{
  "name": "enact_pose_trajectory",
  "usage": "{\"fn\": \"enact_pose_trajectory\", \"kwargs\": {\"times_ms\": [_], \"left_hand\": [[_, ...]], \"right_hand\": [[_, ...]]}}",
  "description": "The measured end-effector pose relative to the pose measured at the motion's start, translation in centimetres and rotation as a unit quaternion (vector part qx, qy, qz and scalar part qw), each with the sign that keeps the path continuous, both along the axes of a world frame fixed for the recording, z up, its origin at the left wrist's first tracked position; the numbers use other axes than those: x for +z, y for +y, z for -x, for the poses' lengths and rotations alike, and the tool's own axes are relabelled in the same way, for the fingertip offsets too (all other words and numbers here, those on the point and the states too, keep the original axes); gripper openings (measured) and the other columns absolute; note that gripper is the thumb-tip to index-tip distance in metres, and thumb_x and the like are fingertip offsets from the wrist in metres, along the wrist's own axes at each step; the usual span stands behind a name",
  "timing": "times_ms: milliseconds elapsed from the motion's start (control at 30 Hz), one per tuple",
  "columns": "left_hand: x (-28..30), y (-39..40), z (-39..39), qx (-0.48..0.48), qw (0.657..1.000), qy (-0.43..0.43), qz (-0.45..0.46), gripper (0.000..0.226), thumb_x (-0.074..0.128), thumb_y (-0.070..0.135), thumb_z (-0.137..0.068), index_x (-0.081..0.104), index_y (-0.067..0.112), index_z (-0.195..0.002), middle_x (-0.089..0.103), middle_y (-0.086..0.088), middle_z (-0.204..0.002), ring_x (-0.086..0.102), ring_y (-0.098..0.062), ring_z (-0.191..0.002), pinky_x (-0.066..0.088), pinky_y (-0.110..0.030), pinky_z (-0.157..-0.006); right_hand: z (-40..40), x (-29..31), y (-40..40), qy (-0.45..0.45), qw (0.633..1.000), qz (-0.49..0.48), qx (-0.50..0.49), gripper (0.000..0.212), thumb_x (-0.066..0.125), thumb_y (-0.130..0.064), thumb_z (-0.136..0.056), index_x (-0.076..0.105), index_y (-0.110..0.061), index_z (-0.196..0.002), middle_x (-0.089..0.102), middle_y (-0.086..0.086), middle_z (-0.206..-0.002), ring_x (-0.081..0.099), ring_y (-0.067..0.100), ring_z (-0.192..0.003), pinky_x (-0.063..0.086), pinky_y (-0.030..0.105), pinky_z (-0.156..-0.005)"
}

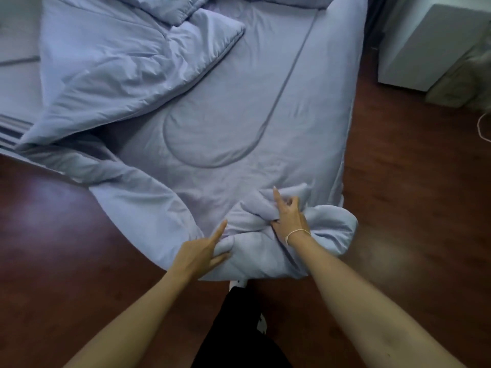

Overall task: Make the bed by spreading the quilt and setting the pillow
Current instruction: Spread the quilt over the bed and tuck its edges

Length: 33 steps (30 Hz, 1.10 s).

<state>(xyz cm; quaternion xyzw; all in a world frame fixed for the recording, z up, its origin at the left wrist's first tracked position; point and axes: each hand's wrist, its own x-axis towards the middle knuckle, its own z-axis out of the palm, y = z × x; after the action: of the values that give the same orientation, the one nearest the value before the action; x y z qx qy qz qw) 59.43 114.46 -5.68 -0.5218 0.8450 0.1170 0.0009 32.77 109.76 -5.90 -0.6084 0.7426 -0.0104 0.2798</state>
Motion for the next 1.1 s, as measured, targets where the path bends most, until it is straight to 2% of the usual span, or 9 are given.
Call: {"fn": "enact_pose_trajectory", "kwargs": {"times_ms": [100, 167, 267, 367, 433, 467, 600, 767, 1100], "left_hand": [[-0.4, 2.0, -0.3, -0.032, 0.988, -0.058, -0.142, 0.114, -0.004, 0.096, -0.054, 0.046, 0.029, -0.131, 0.066, -0.008, -0.106, 0.065, -0.033, -0.090, 0.051, -0.038, -0.072], [0.2, 2.0, 0.1, -0.054, 0.975, -0.099, -0.194, 0.122, -0.010, 0.098, -0.044, 0.056, 0.024, -0.115, 0.058, -0.009, -0.107, 0.061, -0.032, -0.093, 0.048, -0.038, -0.075], [1.0, 1.1, 1.5, -0.028, 0.970, -0.103, -0.218, 0.087, 0.019, 0.084, -0.075, 0.062, 0.016, -0.108, 0.049, -0.009, -0.112, 0.059, -0.030, -0.093, 0.047, -0.038, -0.078], [1.5, -0.2, 3.4, -0.020, 0.977, -0.077, -0.199, 0.063, 0.034, 0.066, -0.089, 0.059, 0.015, -0.115, 0.048, -0.010, -0.118, 0.057, -0.029, -0.094, 0.047, -0.039, -0.080], [1.8, -0.8, 4.8, -0.046, 0.978, -0.085, -0.186, 0.061, 0.034, 0.062, -0.092, 0.053, 0.014, -0.125, 0.045, -0.011, -0.124, 0.055, -0.030, -0.096, 0.048, -0.041, -0.083], [1.9, -1.0, 5.5, -0.060, 0.978, -0.092, -0.180, 0.060, 0.034, 0.060, -0.093, 0.050, 0.014, -0.128, 0.044, -0.012, -0.127, 0.055, -0.030, -0.096, 0.047, -0.042, -0.084], [3.0, -2.0, 7.5, -0.085, 0.980, -0.084, -0.161, 0.057, 0.037, 0.057, -0.094, 0.047, 0.015, -0.130, 0.043, -0.012, -0.128, 0.054, -0.033, -0.103, 0.045, -0.045, -0.087], [4.7, -3.5, 7.7, -0.095, 0.985, -0.067, -0.131, 0.054, 0.041, 0.054, -0.094, 0.045, 0.015, -0.131, 0.045, -0.013, -0.127, 0.054, -0.036, -0.103, 0.044, -0.044, -0.086], [8.7, -11.1, -1.5, -0.022, 0.998, 0.001, -0.052, 0.047, 0.049, 0.044, -0.092, 0.051, 0.014, -0.128, 0.053, -0.013, -0.123, 0.053, -0.034, -0.110, 0.041, -0.041, -0.092]], "right_hand": [[0.8, -1.3, 3.1, 0.030, 0.991, -0.130, 0.008, 0.081, 0.057, -0.044, -0.076, 0.022, -0.033, -0.148, 0.037, 0.014, -0.141, 0.051, 0.036, -0.119, 0.042, 0.040, -0.101], [1.3, -1.0, 4.5, 0.065, 0.971, -0.219, 0.069, 0.078, 0.049, -0.056, -0.066, 0.041, -0.030, -0.139, 0.051, 0.007, -0.139, 0.051, 0.030, -0.123, 0.040, 0.036, -0.101], [1.7, 0.8, 5.2, 0.110, 0.920, -0.367, 0.080, 0.074, 0.056, -0.057, -0.074, 0.043, -0.021, -0.137, 0.050, 0.004, -0.139, 0.050, 0.027, -0.125, 0.038, 0.034, -0.105], [2.2, 1.7, 6.0, 0.139, 0.843, -0.512, 0.092, 0.049, 0.064, -0.058, -0.071, 0.061, -0.028, -0.109, 0.066, -0.004, -0.109, 0.054, 0.025, -0.115, 0.032, 0.041, -0.104], [2.1, 1.6, 7.7, 0.127, 0.835, -0.524, 0.111, 0.061, 0.064, -0.051, -0.071, 0.061, -0.018, -0.121, 0.062, 0.001, -0.114, 0.052, 0.023, -0.115, 0.033, 0.038, -0.102], [2.2, 1.5, 8.5, 0.101, 0.840, -0.520, 0.121, 0.072, 0.064, -0.050, -0.070, 0.054, -0.012, -0.131, 0.057, 0.002, -0.122, 0.051, 0.022, -0.115, 0.035, 0.035, -0.101], [2.7, 1.1, 9.6, 0.060, 0.944, -0.325, 0.021, 0.063, 0.063, -0.044, -0.077, 0.050, -0.021, -0.135, 0.051, 0.008, -0.138, 0.049, 0.030, -0.123, 0.041, 0.041, -0.103], [2.2, 3.4, 6.9, 0.049, 0.972, -0.229, 0.002, 0.071, 0.060, -0.054, -0.080, 0.032, -0.035, -0.143, 0.044, 0.005, -0.145, 0.038, 0.029, -0.135, 0.025, 0.051, -0.113], [-7.0, 6.4, -3.9, 0.019, 0.996, -0.066, 0.057, 0.079, 0.058, -0.054, -0.084, 0.019, -0.033, -0.149, 0.039, 0.004, -0.148, 0.040, 0.028, -0.133, 0.037, 0.043, -0.107]]}}
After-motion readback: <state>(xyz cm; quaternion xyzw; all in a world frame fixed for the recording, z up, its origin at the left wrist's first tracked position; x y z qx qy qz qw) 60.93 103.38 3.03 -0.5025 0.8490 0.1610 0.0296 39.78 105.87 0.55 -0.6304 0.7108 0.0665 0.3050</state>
